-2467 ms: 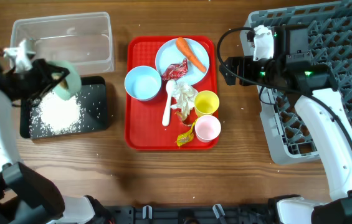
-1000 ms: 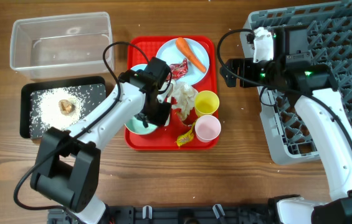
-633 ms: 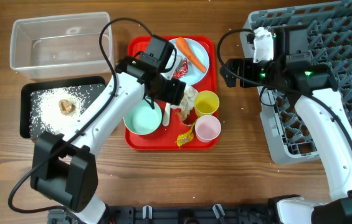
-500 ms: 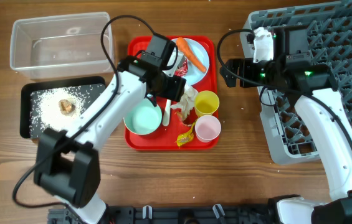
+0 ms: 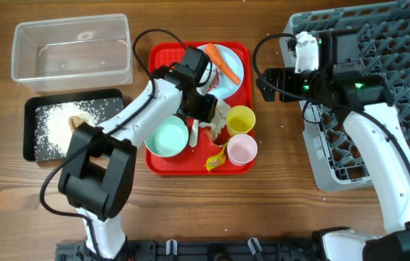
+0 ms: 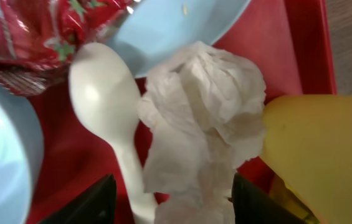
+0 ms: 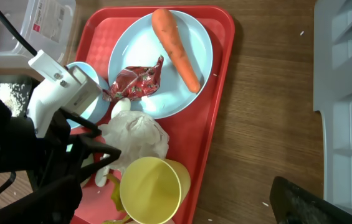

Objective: Sort waste into correct bins and load items into the dishwasher rack
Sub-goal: 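Return the green bowl to the red tray with the left gripper, then grasp the white tissue and drop it into the clear bin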

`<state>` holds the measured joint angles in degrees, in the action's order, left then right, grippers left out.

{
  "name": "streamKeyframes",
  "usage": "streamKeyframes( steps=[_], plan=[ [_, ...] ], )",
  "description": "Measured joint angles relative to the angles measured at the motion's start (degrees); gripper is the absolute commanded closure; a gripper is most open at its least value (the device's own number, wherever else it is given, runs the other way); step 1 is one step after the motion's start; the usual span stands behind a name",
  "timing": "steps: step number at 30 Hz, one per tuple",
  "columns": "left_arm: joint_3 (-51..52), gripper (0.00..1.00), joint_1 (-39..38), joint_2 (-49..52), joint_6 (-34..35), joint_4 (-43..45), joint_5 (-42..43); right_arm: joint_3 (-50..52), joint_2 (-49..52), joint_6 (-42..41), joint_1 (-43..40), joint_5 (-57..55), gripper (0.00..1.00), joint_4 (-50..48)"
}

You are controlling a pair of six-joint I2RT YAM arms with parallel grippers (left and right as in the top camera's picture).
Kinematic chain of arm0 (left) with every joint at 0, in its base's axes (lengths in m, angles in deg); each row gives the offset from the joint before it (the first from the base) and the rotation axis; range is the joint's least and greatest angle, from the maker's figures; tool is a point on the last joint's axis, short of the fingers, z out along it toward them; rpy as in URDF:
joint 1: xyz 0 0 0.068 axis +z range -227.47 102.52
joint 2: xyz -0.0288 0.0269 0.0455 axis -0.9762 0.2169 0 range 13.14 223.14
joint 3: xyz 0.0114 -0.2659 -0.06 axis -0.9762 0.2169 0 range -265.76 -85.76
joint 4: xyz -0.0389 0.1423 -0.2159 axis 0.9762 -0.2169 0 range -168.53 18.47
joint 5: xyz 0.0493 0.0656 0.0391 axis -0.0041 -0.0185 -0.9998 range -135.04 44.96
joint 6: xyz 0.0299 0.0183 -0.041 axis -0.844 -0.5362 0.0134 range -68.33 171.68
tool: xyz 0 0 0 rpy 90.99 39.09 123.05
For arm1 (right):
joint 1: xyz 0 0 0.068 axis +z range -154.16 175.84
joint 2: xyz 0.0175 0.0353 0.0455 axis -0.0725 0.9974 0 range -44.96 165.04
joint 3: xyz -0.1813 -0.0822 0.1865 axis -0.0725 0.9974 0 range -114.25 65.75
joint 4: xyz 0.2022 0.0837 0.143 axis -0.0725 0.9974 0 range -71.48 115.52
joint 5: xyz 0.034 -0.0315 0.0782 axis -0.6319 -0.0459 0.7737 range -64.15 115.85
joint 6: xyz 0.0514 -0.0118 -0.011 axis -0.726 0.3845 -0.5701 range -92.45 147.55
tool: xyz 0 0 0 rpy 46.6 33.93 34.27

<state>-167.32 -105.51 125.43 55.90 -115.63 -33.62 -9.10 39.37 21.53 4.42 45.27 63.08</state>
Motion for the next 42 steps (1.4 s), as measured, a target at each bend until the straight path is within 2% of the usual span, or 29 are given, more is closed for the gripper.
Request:
streamKeyframes(
  steps=[7,9,10,11,15,19,21,26,34,35,36,37,38,40,42],
  plan=[
    [0.00,0.55,-5.68,0.48,-1.51,-0.37,1.03,0.00,0.00,0.00,0.00,0.00,0.00,0.04],
    [0.00,0.69,-5.55,1.62,-1.62,-0.37,0.46,0.00,0.00,0.00,0.00,0.00,0.00,0.28],
    [0.00,0.78,-5.27,2.58,-1.81,0.07,0.31,0.00,0.00,0.00,0.00,0.00,0.00,0.44],
    [0.00,0.94,-5.22,3.02,-1.73,0.28,0.22,0.00,0.00,0.00,0.00,0.00,0.01,0.46],
    [-0.04,0.96,-5.18,3.89,-1.31,2.80,-1.51,0.00,0.00,0.00,0.00,-0.02,0.00,0.52],
    [-3.32,0.96,-4.76,2.89,-0.31,-2.64,-3.04,0.00,0.00,0.00,0.00,0.00,0.00,0.61],
    [-5.68,0.96,-3.06,-1.25,-0.02,-3.63,-3.96,0.00,0.00,0.00,0.00,-0.02,0.00,0.61],
    [-7.61,0.96,7.30,-13.99,0.02,-3.02,-6.40,0.00,0.00,0.02,0.00,-0.02,0.00,0.59],
    [-7.65,0.96,27.47,-14.47,0.11,2.19,-7.30,0.00,0.00,0.00,0.00,-0.02,0.00,0.44],
    [-7.65,0.85,29.94,-14.47,0.22,3.21,-7.37,0.00,0.00,0.00,0.00,-0.02,0.00,0.35],
    [-7.65,0.49,31.15,-14.38,0.22,4.20,-7.34,0.00,0.00,0.00,0.00,-0.02,0.01,0.15],
    [-7.65,0.18,32.11,-13.68,0.39,6.91,-7.54,0.00,0.00,0.00,0.00,-0.02,0.00,-0.04],
    [-7.65,0.03,32.30,-12.83,0.24,8.09,-7.69,0.00,0.00,0.00,0.00,-0.02,0.01,-0.09],
    [-7.67,0.00,32.35,-9.27,0.42,13.79,-8.39,0.00,0.00,0.00,0.00,-0.02,0.00,0.28],
    [-7.65,0.00,32.35,-6.58,0.61,15.65,-8.83,0.00,0.00,0.00,0.00,-0.02,0.01,1.05]
  ],
)
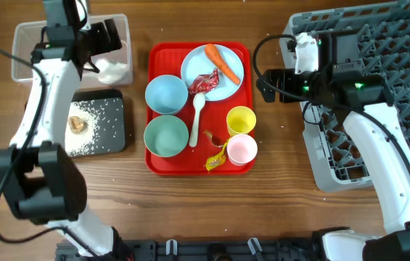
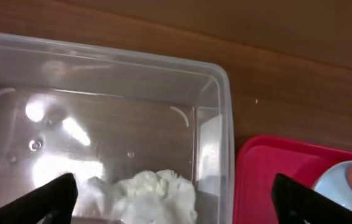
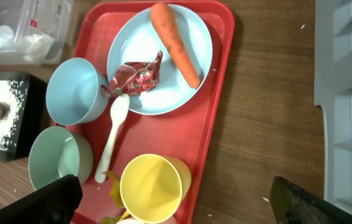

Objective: Sort waste into correct bins and load items into the dishwasher rack
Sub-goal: 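Grasp the white tissue and drop it into the clear bin, then grasp the red wrapper from the plate and drop it in the bin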

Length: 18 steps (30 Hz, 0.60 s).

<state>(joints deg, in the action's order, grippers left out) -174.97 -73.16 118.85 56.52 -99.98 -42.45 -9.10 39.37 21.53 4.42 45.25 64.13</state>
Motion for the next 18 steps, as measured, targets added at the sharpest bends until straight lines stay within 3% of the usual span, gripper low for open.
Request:
streamKeyframes(
  steps=[6,12,18],
  plan=[
    [0.00,0.05,-0.98,1.60,-0.11,1.20,2.12,0.00,0.00,0.00,0.00,0.00,0.01,0.37],
    [0.00,0.05,-19.61,2.29,-7.78,0.66,6.71,0.00,0.00,0.00,0.00,0.00,0.00,0.35],
    [-0.09,0.12,-26.03,14.91,-9.77,3.26,1.90,0.00,0.00,0.00,0.00,0.00,0.01,0.48]
  ],
)
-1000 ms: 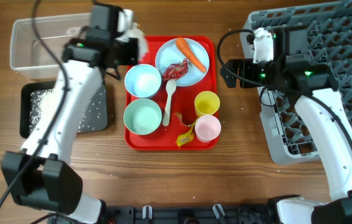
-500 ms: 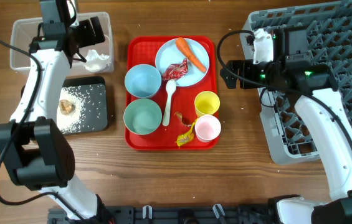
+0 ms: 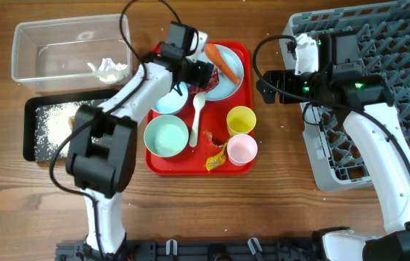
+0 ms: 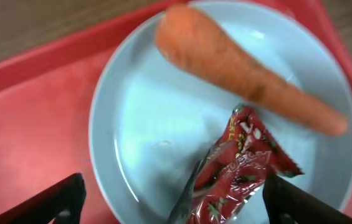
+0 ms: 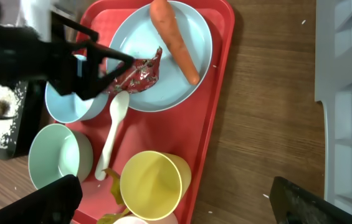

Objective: Sort waste into correct bins and load items into the dishwasher rack
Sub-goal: 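Grasp the red wrapper from the plate and drop it in the bin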

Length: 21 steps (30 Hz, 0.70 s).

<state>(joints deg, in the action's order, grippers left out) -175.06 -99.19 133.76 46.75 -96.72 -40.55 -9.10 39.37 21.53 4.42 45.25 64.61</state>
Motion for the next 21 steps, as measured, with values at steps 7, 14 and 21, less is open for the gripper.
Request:
streamKeyframes(
  steps=[7,14,21],
  plan=[
    [-0.02,0.51,-2.36,4.07,-2.19,0.61,-0.20,0.00,0.00,0.00,0.00,0.00,0.00,0.04],
    [-0.02,0.96,-2.67,4.70,-2.29,-0.09,-0.17,0.00,0.00,0.00,0.00,0.00,0.01,0.28],
    [-1.97,0.96,-2.23,4.15,1.68,-1.53,-2.25,0.00,0.00,0.00,0.00,0.00,0.00,0.44]
  ],
)
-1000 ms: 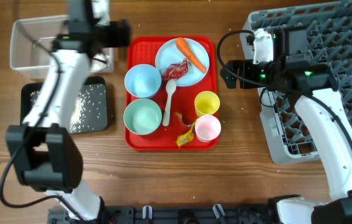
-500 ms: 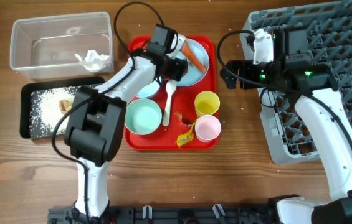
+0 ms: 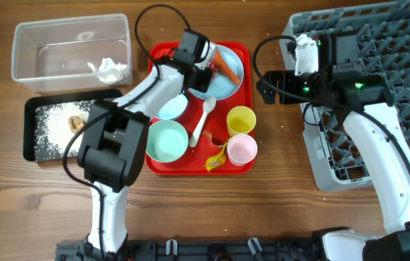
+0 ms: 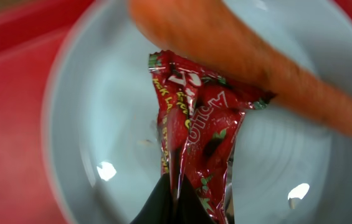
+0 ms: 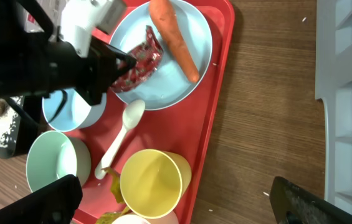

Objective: Sort waste into correct bins and load items into the dishwasher rack
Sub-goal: 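Grasp the red wrapper from the plate and drop it in the bin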

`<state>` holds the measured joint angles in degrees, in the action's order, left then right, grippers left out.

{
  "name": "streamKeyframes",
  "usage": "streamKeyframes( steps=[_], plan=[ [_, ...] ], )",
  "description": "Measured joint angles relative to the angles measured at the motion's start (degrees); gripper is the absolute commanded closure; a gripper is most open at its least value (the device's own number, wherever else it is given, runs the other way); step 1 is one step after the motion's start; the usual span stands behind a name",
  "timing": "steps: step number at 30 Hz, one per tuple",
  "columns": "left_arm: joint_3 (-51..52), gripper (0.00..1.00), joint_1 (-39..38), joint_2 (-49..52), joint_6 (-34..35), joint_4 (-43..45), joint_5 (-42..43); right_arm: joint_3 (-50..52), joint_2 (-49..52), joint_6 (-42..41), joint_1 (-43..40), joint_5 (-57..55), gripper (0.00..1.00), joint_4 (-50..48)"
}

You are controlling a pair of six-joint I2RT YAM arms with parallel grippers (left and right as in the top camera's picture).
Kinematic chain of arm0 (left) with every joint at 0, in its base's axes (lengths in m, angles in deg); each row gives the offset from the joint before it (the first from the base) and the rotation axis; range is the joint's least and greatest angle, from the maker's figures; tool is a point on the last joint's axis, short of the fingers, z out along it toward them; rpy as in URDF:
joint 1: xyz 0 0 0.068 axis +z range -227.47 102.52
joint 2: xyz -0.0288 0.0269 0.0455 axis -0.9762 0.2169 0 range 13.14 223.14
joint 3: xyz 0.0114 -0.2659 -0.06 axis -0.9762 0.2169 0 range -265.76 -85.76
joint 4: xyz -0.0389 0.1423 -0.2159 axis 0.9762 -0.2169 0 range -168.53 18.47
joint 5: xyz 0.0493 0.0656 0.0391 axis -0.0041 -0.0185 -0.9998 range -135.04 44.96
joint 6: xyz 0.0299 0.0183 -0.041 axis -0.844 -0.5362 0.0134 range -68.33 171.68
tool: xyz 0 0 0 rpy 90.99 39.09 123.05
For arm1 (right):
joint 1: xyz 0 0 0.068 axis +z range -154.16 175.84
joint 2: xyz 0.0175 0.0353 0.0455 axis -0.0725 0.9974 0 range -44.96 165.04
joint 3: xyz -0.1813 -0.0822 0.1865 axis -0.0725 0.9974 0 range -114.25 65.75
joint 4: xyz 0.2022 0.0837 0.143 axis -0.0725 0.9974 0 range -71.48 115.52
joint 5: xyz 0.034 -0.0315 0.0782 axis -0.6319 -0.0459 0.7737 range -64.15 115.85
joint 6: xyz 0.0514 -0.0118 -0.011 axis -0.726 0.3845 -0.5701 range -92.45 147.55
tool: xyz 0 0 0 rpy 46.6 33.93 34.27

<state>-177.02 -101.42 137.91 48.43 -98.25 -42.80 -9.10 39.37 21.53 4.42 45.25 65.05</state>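
My left gripper (image 3: 199,71) is over the light blue plate (image 3: 228,85) on the red tray (image 3: 249,65). In the left wrist view the left gripper (image 4: 173,200) is shut on the lower end of a red snack wrapper (image 4: 197,124), which lies against the carrot (image 4: 256,81). From the right wrist the wrapper (image 5: 139,62) and the carrot (image 5: 174,40) both show on the plate. My right gripper (image 3: 263,83) hangs open over the table between the tray and the dishwasher rack (image 3: 379,109), with nothing between its fingers.
The tray also holds a white spoon (image 3: 202,122), a yellow cup (image 3: 241,119), a pink cup (image 3: 242,150), a mint bowl (image 3: 167,140), a blue bowl (image 3: 173,107) and a yellow wrapper (image 3: 215,156). At the left stand a clear bin (image 3: 70,32) with a tissue (image 3: 110,70) and a black tray (image 3: 114,123) of food scraps.
My left gripper was open above the plate; now it is down on the plate and shut on the red wrapper. The wrapper lies closer to the carrot, and the spoon is tilted.
My left gripper first stood open around a crumpled tissue on the tray. Then it was over the clear bin with the tissue lying inside. Then it was open over the plate, and now it is shut on the red wrapper. The right arm has stayed put.
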Motion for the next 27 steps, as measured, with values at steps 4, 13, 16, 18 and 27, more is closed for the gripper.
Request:
streamKeyframes(
  steps=[4,13,16,18,27],
  plan=[
    [-3.28,0.96,7.48,-8.76,4.11,-1.97,-1.79,0.00,0.00,0.00,0.00,0.00,0.00,0.20],
    [-4.76,0.00,34.07,-8.02,9.22,-5.62,-2.43,0.00,0.00,0.00,0.00,0.00,0.00,0.13],
    [-4.70,0.00,34.45,-7.56,9.60,-6.14,-1.99,0.00,0.00,0.00,0.00,0.00,0.01,-0.04],
    [-4.70,0.01,34.12,-7.61,9.60,-7.21,-1.66,0.00,0.00,0.00,0.00,0.00,0.00,0.09],
    [-4.81,0.09,14.21,-16.79,2.40,-42.88,8.20,0.00,0.00,0.00,0.00,-0.04,0.01,0.52]
  ],
)
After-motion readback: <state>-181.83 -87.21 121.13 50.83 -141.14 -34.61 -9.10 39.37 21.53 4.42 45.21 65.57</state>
